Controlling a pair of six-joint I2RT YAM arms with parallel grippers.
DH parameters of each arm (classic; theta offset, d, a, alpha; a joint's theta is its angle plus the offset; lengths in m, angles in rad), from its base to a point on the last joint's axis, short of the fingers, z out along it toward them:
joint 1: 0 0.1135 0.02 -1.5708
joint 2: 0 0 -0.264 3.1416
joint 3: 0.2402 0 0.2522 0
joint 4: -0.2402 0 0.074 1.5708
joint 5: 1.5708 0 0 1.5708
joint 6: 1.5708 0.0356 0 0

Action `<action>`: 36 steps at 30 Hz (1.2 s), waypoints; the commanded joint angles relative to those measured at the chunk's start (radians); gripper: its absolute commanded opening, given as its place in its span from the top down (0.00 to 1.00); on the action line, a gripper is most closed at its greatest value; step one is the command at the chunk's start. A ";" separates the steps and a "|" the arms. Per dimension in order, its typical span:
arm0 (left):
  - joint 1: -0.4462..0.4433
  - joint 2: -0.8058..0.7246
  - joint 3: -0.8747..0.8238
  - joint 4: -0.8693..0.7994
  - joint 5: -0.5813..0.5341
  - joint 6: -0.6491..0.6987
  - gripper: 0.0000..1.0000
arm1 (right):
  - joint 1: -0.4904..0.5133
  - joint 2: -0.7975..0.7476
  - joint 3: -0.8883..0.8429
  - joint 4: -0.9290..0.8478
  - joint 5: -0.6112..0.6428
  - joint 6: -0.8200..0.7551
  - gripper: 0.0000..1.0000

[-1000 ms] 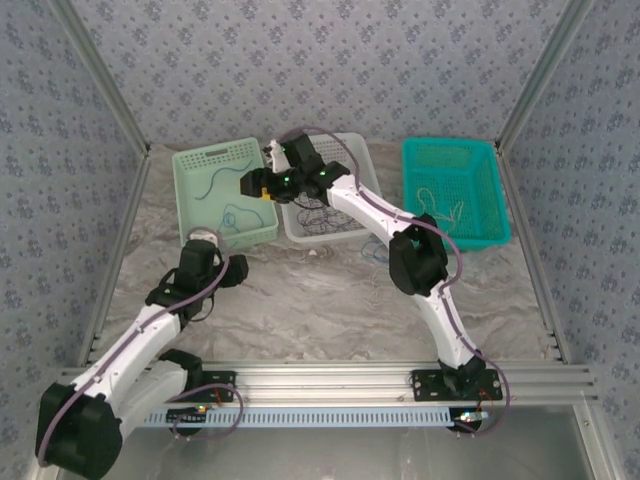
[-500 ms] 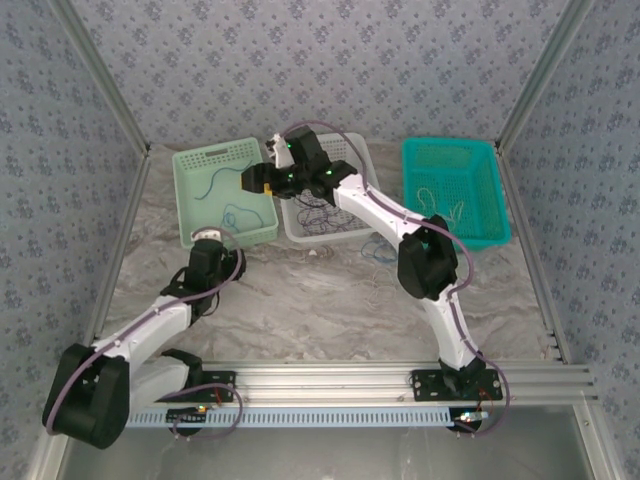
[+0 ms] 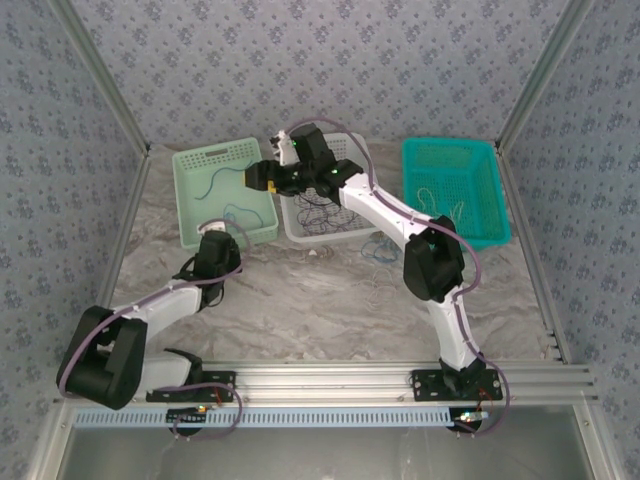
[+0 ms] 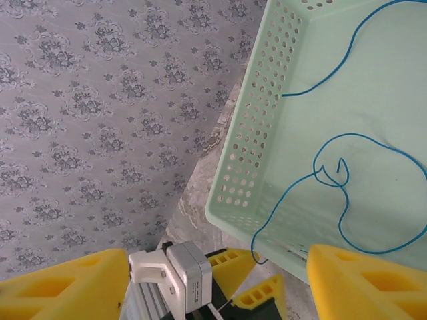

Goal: Untangle the cables

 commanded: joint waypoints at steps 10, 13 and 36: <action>-0.005 -0.035 0.050 -0.063 0.040 0.023 1.00 | -0.034 -0.137 -0.148 0.033 -0.027 -0.029 0.27; -0.008 -0.091 0.054 -0.110 0.058 0.027 1.00 | -0.053 -0.186 -0.214 0.039 -0.018 -0.040 0.27; 0.045 -0.145 0.394 -0.325 0.194 0.201 1.00 | -0.168 -0.433 -0.573 0.124 -0.002 -0.026 0.27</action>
